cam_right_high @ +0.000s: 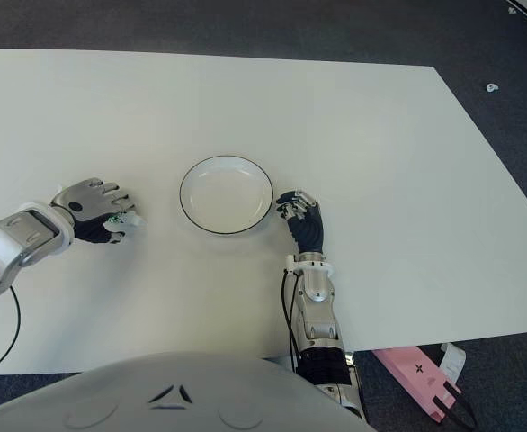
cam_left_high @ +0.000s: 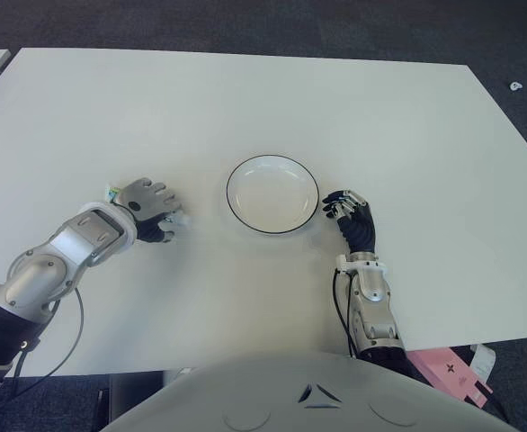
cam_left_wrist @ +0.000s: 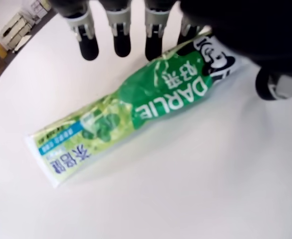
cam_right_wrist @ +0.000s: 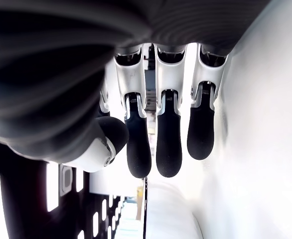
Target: Put the toothpaste on the table into the plate.
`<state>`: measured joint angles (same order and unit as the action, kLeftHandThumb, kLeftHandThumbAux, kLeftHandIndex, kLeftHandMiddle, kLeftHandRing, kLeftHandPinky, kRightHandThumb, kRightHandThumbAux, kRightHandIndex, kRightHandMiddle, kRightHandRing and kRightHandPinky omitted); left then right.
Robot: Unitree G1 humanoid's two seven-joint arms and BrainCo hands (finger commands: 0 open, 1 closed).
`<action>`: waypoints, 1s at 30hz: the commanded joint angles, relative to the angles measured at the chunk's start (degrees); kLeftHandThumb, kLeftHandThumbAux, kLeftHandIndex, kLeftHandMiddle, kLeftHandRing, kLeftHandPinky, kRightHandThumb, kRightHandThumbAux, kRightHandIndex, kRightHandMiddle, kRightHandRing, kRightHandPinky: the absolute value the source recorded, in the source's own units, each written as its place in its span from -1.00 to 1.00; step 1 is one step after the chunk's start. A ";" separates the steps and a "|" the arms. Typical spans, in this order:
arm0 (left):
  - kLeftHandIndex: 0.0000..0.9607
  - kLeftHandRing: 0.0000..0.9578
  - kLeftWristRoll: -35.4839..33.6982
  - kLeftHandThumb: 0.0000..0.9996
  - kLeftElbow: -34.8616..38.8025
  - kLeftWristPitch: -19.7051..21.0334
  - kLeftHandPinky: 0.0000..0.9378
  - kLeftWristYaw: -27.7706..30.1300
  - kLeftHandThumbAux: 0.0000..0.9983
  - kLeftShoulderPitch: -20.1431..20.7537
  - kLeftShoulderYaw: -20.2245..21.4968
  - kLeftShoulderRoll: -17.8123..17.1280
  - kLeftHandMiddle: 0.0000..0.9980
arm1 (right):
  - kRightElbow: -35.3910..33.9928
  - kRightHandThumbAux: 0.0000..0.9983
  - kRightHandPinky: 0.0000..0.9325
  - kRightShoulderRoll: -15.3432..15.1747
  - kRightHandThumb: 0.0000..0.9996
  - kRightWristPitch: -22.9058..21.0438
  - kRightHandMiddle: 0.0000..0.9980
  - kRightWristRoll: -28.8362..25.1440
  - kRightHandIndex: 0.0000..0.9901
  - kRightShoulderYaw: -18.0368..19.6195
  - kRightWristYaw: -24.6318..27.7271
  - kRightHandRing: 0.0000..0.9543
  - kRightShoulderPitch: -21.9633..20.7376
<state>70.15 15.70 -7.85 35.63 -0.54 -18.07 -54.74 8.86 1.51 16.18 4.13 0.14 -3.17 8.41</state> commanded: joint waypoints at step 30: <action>-1.00 -1.00 12.12 -0.06 -16.42 -6.30 -1.00 -13.53 -0.31 2.31 -15.28 -0.42 -1.00 | 0.40 0.46 0.13 0.48 0.42 -1.73 -0.01 -0.97 -0.13 0.02 0.07 0.09 2.88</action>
<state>81.06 5.71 -8.67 19.50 6.16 -27.14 -55.68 7.88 1.59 16.17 3.95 0.15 -3.14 9.24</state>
